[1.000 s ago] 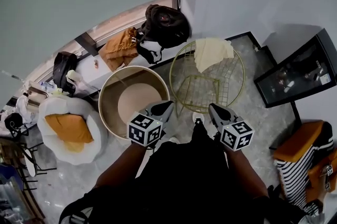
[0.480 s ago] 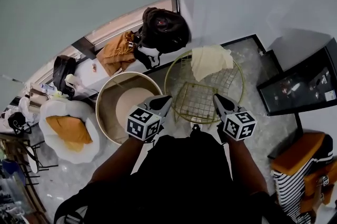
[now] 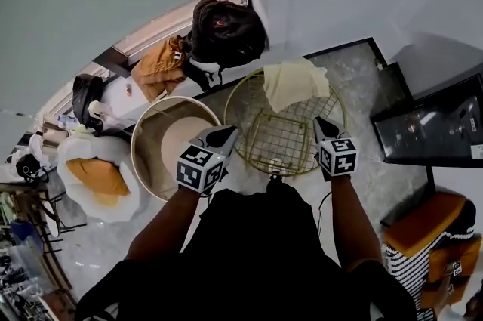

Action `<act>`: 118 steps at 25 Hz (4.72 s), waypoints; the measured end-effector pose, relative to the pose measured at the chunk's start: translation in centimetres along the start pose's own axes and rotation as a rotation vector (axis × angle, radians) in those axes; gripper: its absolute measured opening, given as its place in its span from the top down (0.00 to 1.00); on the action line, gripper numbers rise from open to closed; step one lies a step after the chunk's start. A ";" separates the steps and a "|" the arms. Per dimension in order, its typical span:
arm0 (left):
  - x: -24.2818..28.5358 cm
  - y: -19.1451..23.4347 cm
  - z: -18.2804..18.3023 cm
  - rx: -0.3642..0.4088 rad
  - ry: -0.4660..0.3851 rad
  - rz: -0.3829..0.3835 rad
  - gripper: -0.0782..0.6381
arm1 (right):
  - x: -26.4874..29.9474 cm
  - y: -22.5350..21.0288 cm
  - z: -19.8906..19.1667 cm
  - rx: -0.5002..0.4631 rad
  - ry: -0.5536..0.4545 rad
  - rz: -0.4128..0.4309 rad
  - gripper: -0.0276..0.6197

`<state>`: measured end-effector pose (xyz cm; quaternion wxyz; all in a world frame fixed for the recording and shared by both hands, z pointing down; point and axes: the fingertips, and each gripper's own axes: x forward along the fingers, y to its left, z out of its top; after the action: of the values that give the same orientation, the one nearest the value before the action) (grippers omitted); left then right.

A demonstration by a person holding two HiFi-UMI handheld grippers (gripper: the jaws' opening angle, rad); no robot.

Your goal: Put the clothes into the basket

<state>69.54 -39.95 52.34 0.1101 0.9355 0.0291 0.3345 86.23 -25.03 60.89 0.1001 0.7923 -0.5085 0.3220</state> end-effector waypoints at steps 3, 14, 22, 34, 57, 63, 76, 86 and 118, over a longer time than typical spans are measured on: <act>1.8 0.1 -0.3 -0.011 0.029 0.014 0.89 | 2.4 -3.5 -1.0 -0.010 0.032 -0.040 0.93; 8.3 0.4 0.4 -0.052 0.087 0.026 0.89 | 10.4 -12.2 -4.6 0.029 0.145 -0.101 0.90; 10.0 0.6 -0.1 -0.065 0.110 0.049 0.89 | 15.1 -15.4 -7.9 0.016 0.241 -0.127 0.73; 9.1 0.9 -0.3 -0.087 0.103 0.064 0.89 | 17.3 -14.5 -8.9 -0.017 0.311 -0.108 0.87; -1.3 1.7 0.0 -0.082 -0.055 0.088 0.89 | 3.6 2.4 6.6 0.372 -0.145 0.386 0.92; -6.6 1.8 -2.2 -0.091 -0.106 0.106 0.89 | 0.6 7.9 7.7 0.339 -0.181 0.418 0.92; -16.6 2.4 -9.0 -0.174 -0.184 0.137 0.89 | -6.4 19.5 6.7 0.342 -0.243 0.503 0.92; -22.4 1.9 -10.8 -0.182 -0.271 0.145 0.89 | -11.6 25.8 9.8 0.339 -0.349 0.602 0.92; -29.2 -7.6 -18.1 -0.373 -0.401 0.429 0.89 | -22.4 38.4 1.7 0.015 -0.110 1.025 0.92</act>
<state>35.63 -32.91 46.13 0.2097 0.9312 -0.2523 0.1590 47.37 -27.00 39.33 -0.1034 0.4579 -0.8336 0.2911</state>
